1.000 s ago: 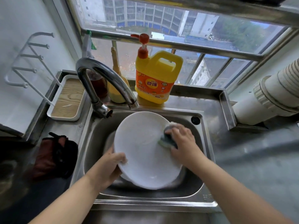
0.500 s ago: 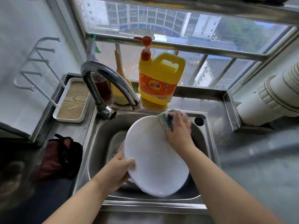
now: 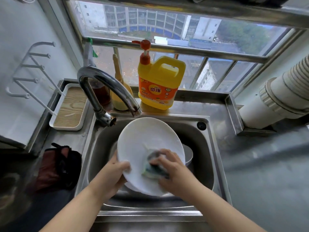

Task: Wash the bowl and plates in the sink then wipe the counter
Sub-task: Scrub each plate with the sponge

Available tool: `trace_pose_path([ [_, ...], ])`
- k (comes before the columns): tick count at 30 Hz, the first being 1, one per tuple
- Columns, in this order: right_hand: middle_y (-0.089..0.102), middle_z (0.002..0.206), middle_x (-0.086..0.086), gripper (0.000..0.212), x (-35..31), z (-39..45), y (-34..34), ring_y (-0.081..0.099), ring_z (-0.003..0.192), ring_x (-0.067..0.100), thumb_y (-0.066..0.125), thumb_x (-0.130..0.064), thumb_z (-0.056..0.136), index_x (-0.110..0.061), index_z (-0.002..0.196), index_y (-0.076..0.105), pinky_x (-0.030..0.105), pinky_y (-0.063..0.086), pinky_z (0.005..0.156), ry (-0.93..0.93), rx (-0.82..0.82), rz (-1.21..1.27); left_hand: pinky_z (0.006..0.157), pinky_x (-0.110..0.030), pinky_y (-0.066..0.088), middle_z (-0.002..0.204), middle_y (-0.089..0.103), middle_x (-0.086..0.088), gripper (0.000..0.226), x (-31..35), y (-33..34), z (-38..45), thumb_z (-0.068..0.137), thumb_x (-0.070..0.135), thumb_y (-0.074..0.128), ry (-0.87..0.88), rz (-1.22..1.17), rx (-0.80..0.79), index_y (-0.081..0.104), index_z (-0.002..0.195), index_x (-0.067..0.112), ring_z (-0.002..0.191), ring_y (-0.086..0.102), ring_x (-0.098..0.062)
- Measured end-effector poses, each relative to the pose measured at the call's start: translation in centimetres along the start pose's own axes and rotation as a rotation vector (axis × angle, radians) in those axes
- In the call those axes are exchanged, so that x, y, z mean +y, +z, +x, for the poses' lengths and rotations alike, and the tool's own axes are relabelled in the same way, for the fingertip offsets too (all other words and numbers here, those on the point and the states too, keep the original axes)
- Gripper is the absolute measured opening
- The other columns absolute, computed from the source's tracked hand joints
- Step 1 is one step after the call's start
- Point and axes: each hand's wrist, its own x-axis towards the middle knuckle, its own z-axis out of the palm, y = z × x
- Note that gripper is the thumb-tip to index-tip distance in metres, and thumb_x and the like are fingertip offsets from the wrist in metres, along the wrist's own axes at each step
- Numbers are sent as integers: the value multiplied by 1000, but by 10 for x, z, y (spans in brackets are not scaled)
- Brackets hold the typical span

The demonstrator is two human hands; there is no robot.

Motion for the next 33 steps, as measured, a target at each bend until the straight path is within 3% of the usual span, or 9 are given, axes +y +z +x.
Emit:
trace_pose_path([
  [3, 51, 129, 0, 36, 28, 3, -26, 48, 114, 31, 52, -39, 72, -32, 107, 58, 34, 36, 100, 171, 184, -62, 75, -35, 57, 113, 67, -12, 75, -4, 0, -4, 56, -1, 50, -39, 32, -39, 49, 125, 31, 102, 63, -33],
  [6, 34, 144, -2, 41, 17, 46, -33, 33, 128, 24, 61, -20, 82, -25, 122, 54, 29, 29, 105, 256, 278, -102, 74, -34, 58, 106, 70, -9, 67, -5, 18, -3, 60, 0, 50, -52, 74, -88, 51, 119, 32, 98, 67, -29],
  [9, 41, 139, 0, 43, -24, 64, -16, 36, 124, 20, 59, -14, 79, -25, 120, 56, 26, 30, 103, 91, 214, 41, 67, -31, 58, 103, 72, -10, 65, 1, 22, 1, 63, 1, 51, -10, 39, -66, 52, 122, 26, 88, 70, -24],
  [12, 52, 126, 0, 38, -24, 21, 0, 49, 107, 24, 54, -26, 70, -29, 107, 58, 28, 39, 93, -60, 61, -21, 66, -33, 58, 105, 71, -10, 68, 10, 5, 1, 59, -1, 51, 39, -67, 4, 55, 121, 29, 90, 69, -26],
  [16, 53, 126, -3, 37, 33, -4, -25, 52, 108, 29, 64, -31, 69, -28, 105, 60, 44, 45, 95, 145, 128, -116, 76, -34, 56, 111, 67, -6, 75, 12, -3, -8, 56, 0, 52, 18, 30, -34, 53, 120, 39, 104, 63, -29],
  [20, 32, 144, -1, 42, 11, 57, -41, 30, 130, 24, 64, -22, 85, -22, 125, 52, 33, 27, 107, 264, 255, -92, 91, -44, 53, 115, 66, -10, 75, 2, 15, -6, 61, 0, 53, -36, 64, -94, 48, 126, 36, 106, 63, -32],
  [24, 35, 144, 3, 45, -42, 57, -10, 33, 128, 23, 61, -14, 83, -26, 125, 50, 32, 29, 107, 11, 127, 25, 73, -33, 57, 111, 69, -11, 73, 2, 14, -2, 62, 3, 59, 12, 19, -42, 48, 130, 27, 99, 68, -26],
  [27, 36, 146, 8, 47, -40, 50, -3, 35, 129, 28, 62, -11, 80, -23, 125, 53, 31, 26, 105, -73, 84, 18, 77, -35, 56, 114, 68, -11, 71, 4, 9, -3, 68, 4, 55, 9, 46, -46, 46, 132, 32, 105, 65, -29],
  [33, 29, 149, -1, 40, -2, 75, -36, 29, 131, 28, 59, -22, 89, -23, 128, 50, 40, 29, 108, 229, 236, -98, 69, -29, 55, 113, 63, -7, 70, 13, 14, -8, 59, 3, 52, 33, 48, -9, 51, 118, 41, 104, 62, -27],
])
